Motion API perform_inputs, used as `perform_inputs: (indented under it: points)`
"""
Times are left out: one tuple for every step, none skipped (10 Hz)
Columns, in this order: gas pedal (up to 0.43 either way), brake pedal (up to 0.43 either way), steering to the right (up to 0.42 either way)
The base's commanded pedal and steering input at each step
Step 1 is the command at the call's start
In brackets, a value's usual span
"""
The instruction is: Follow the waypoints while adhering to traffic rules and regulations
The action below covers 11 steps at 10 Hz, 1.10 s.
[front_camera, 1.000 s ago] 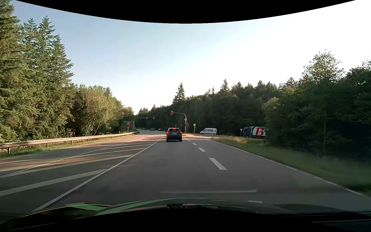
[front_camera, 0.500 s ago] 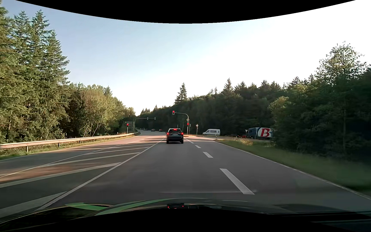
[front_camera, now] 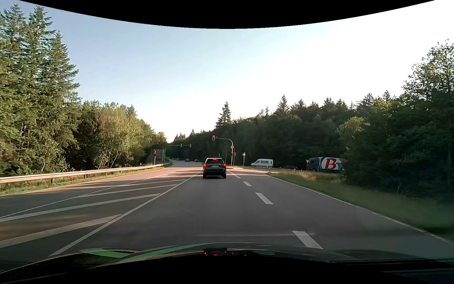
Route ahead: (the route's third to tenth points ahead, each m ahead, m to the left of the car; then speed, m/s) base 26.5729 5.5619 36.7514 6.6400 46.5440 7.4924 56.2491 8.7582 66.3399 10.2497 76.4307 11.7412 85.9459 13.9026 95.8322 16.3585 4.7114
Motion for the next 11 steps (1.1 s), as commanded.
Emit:
perform_inputs:
  points:
    - [0.000, 0.146, -0.014]
    - [0.000, 0.146, -0.014]
    - [0.000, 0.146, -0.014]
    - [0.000, 0.152, -0.014]
    - [0.000, 0.152, -0.014]
    - [0.000, 0.152, -0.014]
    - [0.000, 0.159, -0.013]
    - [0.000, 0.159, -0.013]
    - [0.000, 0.165, -0.011]
    - [0.000, 0.171, -0.010]
    - [0.000, 0.183, -0.008]
